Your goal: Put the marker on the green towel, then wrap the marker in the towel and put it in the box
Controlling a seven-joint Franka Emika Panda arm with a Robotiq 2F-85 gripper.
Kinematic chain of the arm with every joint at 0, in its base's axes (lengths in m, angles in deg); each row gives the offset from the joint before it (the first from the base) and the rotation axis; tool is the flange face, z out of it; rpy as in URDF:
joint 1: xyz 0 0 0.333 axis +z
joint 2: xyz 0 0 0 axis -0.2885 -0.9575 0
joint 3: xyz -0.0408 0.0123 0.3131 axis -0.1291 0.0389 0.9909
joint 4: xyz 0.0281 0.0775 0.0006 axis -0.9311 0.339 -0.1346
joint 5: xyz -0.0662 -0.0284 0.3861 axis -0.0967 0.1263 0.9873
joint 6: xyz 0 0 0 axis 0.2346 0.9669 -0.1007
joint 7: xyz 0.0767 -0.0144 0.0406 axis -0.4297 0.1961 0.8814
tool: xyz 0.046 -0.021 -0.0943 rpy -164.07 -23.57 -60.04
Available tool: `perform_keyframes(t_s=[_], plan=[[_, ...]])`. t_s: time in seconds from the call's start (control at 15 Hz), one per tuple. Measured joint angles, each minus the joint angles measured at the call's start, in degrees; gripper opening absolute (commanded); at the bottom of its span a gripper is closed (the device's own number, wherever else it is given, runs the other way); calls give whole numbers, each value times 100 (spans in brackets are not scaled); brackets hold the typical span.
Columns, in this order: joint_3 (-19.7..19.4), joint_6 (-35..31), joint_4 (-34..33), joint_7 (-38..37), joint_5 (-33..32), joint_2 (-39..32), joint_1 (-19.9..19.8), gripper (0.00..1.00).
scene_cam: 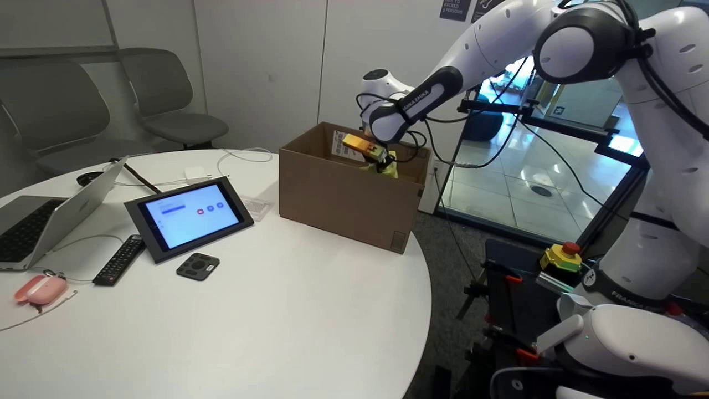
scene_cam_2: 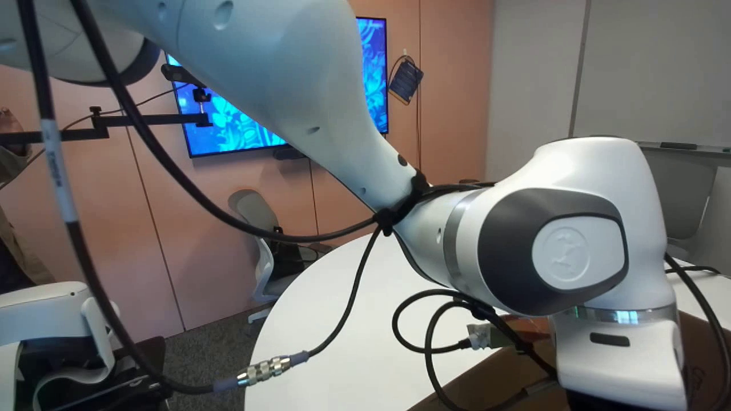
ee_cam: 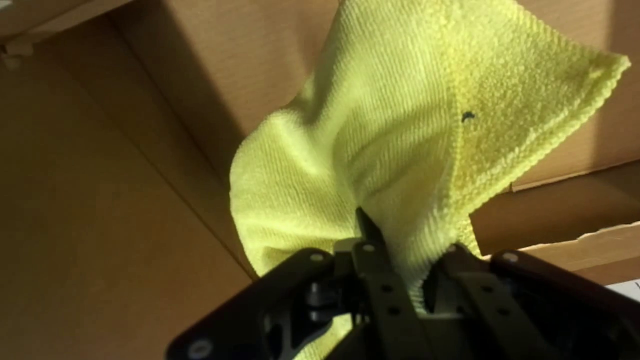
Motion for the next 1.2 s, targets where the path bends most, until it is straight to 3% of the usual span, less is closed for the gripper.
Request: perform_keyframes(t_s=[0.47, 0.87, 1.2], plan=[[-4, -9, -200, 6, 284, -260, -98, 99], [-157, -134, -87, 11, 164, 97, 125, 100], [-332, -238, 568, 15, -680, 1245, 744, 100]])
